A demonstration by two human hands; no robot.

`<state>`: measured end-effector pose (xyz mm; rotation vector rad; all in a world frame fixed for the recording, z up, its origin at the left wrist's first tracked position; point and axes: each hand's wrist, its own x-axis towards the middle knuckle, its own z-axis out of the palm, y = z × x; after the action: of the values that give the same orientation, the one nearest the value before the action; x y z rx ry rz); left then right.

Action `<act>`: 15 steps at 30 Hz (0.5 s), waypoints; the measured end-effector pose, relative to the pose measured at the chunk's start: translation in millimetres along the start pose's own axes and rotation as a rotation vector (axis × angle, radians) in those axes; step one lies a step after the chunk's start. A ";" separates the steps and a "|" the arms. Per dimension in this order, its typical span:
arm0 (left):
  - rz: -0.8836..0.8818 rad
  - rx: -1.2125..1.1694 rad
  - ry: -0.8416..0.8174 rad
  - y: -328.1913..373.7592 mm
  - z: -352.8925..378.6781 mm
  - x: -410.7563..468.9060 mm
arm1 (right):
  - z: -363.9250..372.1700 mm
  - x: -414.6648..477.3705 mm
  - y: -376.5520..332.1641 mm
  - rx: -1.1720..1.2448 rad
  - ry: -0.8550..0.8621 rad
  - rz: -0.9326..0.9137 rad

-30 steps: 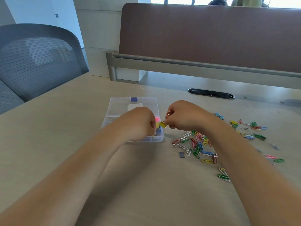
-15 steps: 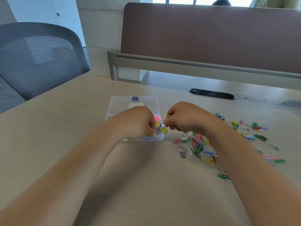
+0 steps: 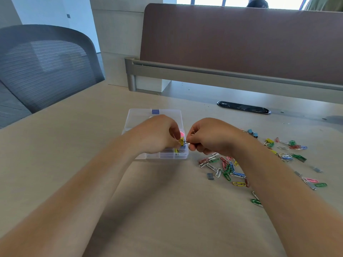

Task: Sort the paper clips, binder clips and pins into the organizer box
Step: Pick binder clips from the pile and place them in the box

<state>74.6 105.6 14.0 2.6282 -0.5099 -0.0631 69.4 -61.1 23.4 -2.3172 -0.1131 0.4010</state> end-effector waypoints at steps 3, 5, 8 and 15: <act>0.020 -0.014 0.035 0.1 0.5 0.0 | -0.9 0.4 0.3 0.080 -0.029 0.023; 0.034 -0.002 0.052 0.8 1.7 0.3 | -0.9 0.6 0.8 0.132 -0.051 0.033; 0.023 0.006 0.060 1.2 3.4 0.8 | -1.5 0.6 1.5 0.159 -0.063 0.042; 0.033 0.021 0.033 0.3 -0.8 -1.3 | -0.2 1.1 0.0 -0.028 0.016 0.031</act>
<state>73.4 106.2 14.8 2.6356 -0.5457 -0.0045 70.6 -61.0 23.2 -2.3517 -0.0751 0.3990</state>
